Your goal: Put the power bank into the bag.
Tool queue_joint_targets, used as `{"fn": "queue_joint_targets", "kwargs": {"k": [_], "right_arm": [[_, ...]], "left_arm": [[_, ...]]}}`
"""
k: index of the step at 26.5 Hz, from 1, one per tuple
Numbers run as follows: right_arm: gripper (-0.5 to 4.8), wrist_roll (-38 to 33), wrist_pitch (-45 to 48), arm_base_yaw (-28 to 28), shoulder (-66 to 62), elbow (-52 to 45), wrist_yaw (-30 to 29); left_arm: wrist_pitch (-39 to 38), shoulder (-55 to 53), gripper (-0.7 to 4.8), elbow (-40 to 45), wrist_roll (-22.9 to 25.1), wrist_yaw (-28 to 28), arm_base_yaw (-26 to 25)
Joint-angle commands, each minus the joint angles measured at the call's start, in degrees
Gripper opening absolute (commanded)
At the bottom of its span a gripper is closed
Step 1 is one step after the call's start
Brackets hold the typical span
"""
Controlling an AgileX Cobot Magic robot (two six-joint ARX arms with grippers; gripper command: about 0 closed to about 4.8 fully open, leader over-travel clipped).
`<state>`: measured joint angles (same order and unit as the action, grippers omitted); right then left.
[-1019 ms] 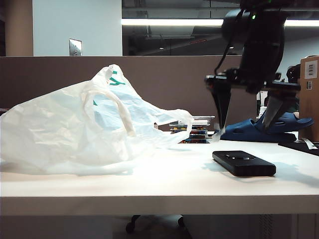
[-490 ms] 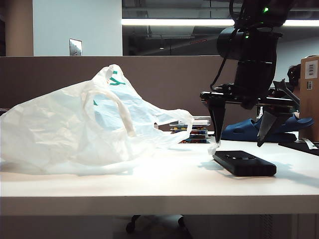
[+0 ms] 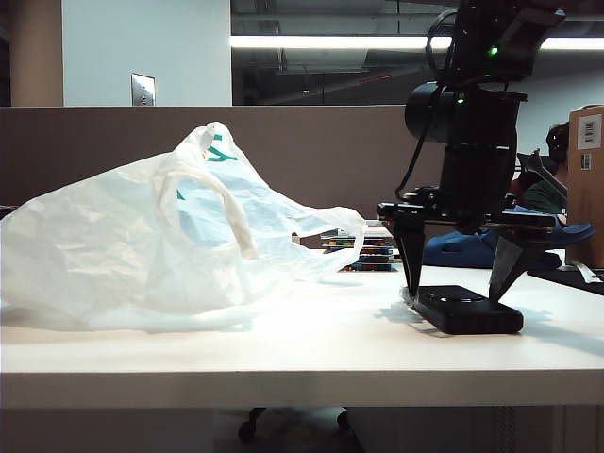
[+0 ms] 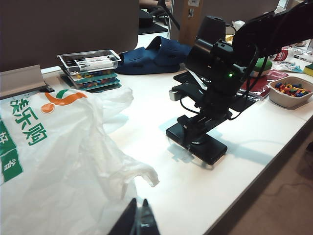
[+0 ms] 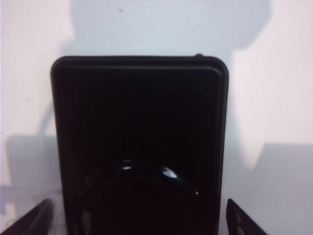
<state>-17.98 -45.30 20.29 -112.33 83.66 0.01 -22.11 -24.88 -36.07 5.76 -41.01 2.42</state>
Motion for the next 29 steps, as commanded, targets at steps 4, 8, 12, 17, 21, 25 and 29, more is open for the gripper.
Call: {"fn": "queue_joint_targets", "kwargs": {"k": [4,8,12,17,21,25,29], "right_arm": [[4.72,-0.2,0.5,0.2,-0.6,0.0,0.0],[4.72,-0.2,0.6,0.2,-1.1,0.0,0.1],[4.71,-0.2,0.5,0.2,-1.8,0.0,0.1],[3.99,-0.2,-0.1,0.6,-2.4,0.0,0.4],[3.85,-0.2,-0.6,0.8,-2.4,0.0,0.5],[3.85,-0.2,-0.7,0.8,-2.4,0.0,0.5],[3.0,-0.2,-1.6,0.8,-2.4,0.0,1.5]], "left_arm": [[0.3,0.0,-0.06,-0.3,0.2,-0.4,0.0],[0.3,0.0,-0.06,-0.3,0.2,-0.3,0.0],[0.3,0.0,-0.06,-0.3,0.2,-0.3,0.0],[0.3,0.0,-0.06,-0.3,0.2,-0.3,0.0],[0.3,0.0,-0.06,-0.3,0.2,-0.3,0.0],[0.3,0.0,-0.06,-0.3,0.2,-0.3,0.0],[0.3,0.0,-0.06,-0.3,0.2,-0.3,0.0]]}}
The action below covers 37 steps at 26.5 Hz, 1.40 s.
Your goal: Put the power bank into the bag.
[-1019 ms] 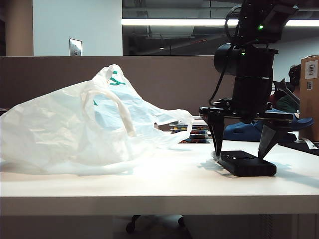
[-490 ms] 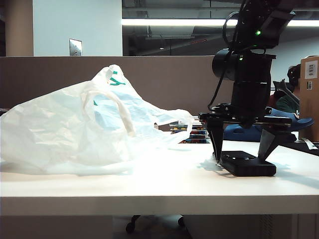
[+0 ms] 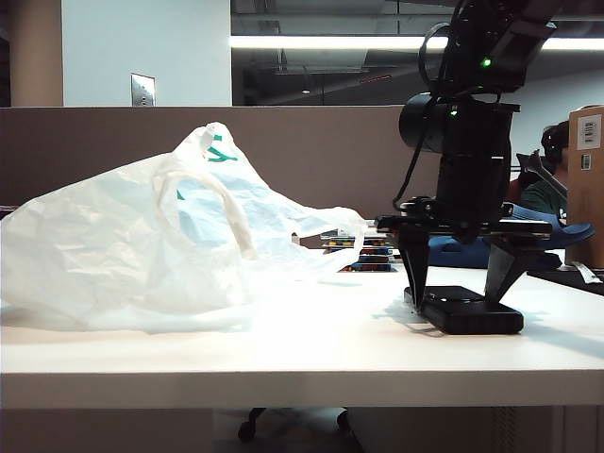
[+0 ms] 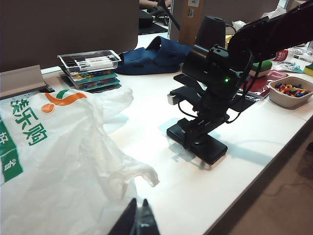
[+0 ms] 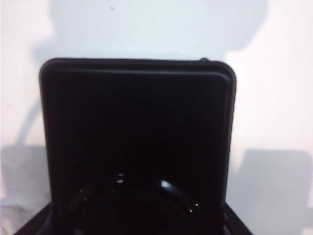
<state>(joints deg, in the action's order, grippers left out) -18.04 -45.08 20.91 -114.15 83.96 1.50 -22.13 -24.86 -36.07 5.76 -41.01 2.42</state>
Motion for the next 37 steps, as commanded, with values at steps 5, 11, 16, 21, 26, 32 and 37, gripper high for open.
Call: {"fn": "queue_joint_targets", "kwargs": {"k": [5,11,16,21,26,32,37], "right_arm": [[2.99,-0.1,-1.8,0.2,-0.6,-0.3,0.1],[2.99,-0.1,-1.8,0.2,-0.5,-0.3,0.1],[3.0,-0.1,-1.8,0.2,-0.3,-0.2,-0.1],[3.0,0.0,-1.2,0.2,1.0,-0.2,-0.1],[3.0,0.0,-1.0,0.2,2.6,-0.2,-0.1],[3.0,0.1,-1.3,0.2,4.3,-0.2,-0.1],[3.0,0.3,-0.7,0.2,6.4,0.2,-0.1]], "left_arm": [[0.8,0.0,-0.06,-0.3,0.2,-0.3,0.0],[3.9,0.0,-0.05,-0.3,0.2,-0.4,0.0],[7.7,-0.1,0.05,-0.3,0.2,-0.3,0.0],[9.1,-0.2,0.36,-0.2,0.2,-0.2,0.0],[11.6,-1.0,1.89,-0.2,0.2,-0.2,0.0],[16.4,-3.5,2.19,-0.2,0.2,-0.2,0.0],[18.9,-8.4,2.78,-0.2,0.3,-0.2,0.0]]}}
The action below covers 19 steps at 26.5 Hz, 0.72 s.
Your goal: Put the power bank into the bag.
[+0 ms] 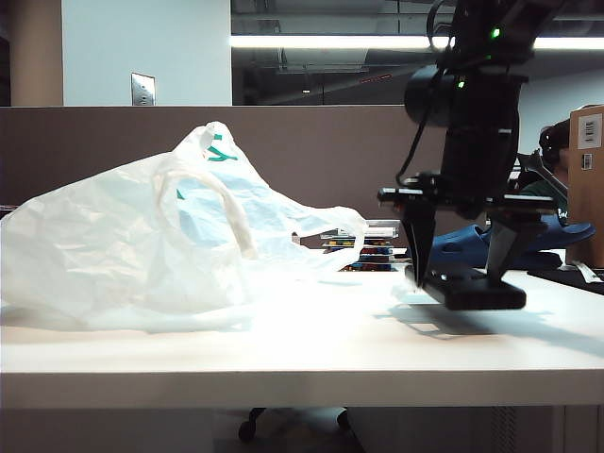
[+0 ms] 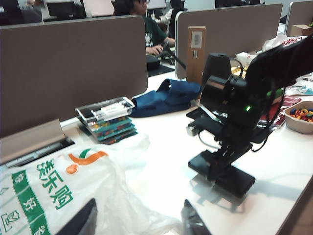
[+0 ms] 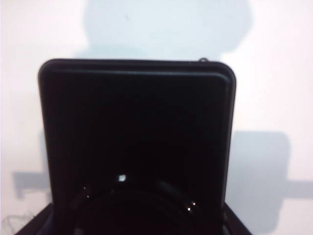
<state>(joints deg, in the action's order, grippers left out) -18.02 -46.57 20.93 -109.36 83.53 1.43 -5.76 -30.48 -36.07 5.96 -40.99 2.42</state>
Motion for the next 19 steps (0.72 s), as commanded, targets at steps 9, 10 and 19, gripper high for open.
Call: {"fn": "queue_joint_targets", "kwargs": {"k": [9,10,19], "right_arm": [[3.0,1.7,-1.3,0.2,1.8,5.4,-0.4],[3.0,1.7,-1.4,0.2,1.8,5.9,-0.8],[2.99,3.1,-1.3,0.5,1.8,7.8,-2.7]], "left_arm": [[13.4,-12.7,4.05,-0.2,0.1,-0.2,0.8],[15.3,-14.2,4.05,-0.3,0.1,-0.2,1.3],[19.6,-28.2,4.05,-2.5,11.1,8.4,11.3]]}}
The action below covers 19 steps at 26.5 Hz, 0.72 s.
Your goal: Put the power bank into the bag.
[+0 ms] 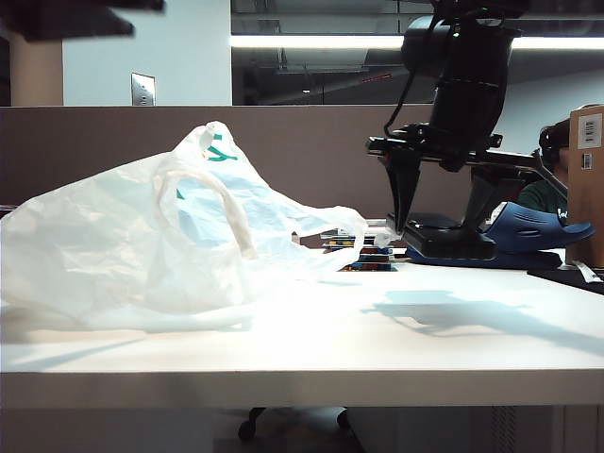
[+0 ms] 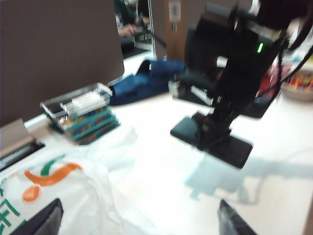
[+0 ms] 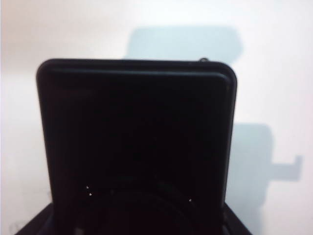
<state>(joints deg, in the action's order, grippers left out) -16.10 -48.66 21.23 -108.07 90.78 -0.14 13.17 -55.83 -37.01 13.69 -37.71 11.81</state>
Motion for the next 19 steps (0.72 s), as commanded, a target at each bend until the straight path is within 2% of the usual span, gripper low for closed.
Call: {"fn": "queue_joint_targets", "kwargs": {"k": [1,4,11,19], "right_arm": [[3.0,1.2,0.8,0.2,0.5,0.6,-1.5],[2.99,1.3,0.9,0.5,0.5,0.6,-1.5],[2.99,1.3,1.4,1.0,0.5,1.3,-2.4],[2.92,1.3,3.5,1.6,0.5,1.6,-3.7]], "left_arm": [[0.7,-4.0,4.05,-2.1,4.0,6.2,2.6],[0.8,-7.7,4.05,-4.1,5.0,9.5,4.1],[1.1,-16.3,4.05,-9.2,6.0,10.7,4.6],[1.0,-21.1,4.05,-13.2,6.1,11.2,4.9]]}}
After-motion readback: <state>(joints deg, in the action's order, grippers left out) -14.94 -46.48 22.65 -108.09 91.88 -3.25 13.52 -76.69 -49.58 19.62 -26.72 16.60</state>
